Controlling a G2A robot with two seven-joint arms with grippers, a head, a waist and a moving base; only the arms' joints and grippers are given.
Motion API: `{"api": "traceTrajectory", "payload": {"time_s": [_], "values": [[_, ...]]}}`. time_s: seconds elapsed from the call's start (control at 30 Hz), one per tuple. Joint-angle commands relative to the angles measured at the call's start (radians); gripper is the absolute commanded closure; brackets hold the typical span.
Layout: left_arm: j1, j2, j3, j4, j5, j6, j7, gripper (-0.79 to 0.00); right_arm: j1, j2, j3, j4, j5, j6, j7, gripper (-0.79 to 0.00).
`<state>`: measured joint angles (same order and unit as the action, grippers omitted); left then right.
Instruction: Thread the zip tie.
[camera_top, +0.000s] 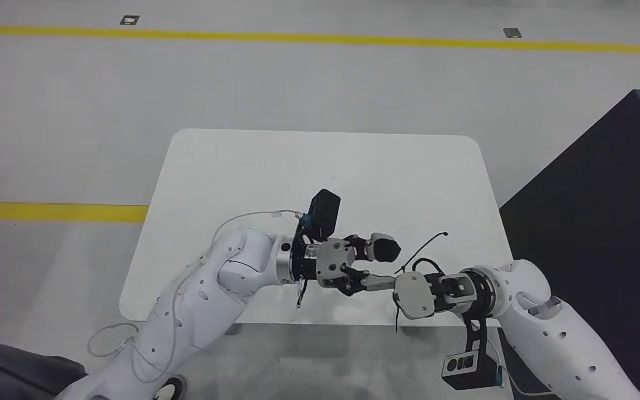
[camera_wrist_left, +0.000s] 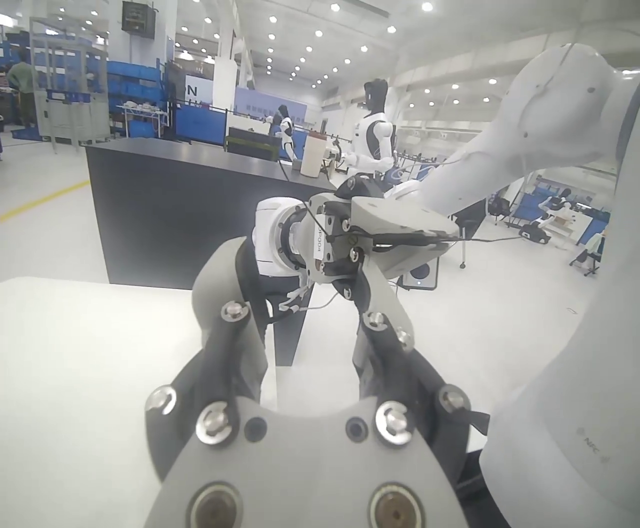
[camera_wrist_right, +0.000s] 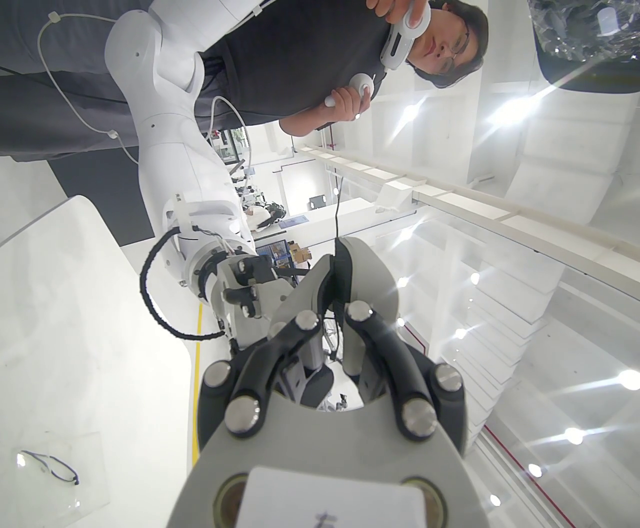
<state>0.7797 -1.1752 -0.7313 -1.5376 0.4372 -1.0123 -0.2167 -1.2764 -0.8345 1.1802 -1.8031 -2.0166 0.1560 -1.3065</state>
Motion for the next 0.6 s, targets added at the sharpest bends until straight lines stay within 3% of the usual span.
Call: {"api": "traceTrajectory", "payload": {"time_s": [0.0,0.57], "values": [[-0.003,0.005,0.007,0.002,-0.003,0.0,0.015,-0.376,0.0,0.0,0.0,0.0,0.0,0.0,0.0,0.0],[-0.067,0.021,0.082,0.028,0.021,0.0,0.096,-0.329,0.0,0.0,0.0,0.0,0.0,0.0,0.0,0.0]]}}
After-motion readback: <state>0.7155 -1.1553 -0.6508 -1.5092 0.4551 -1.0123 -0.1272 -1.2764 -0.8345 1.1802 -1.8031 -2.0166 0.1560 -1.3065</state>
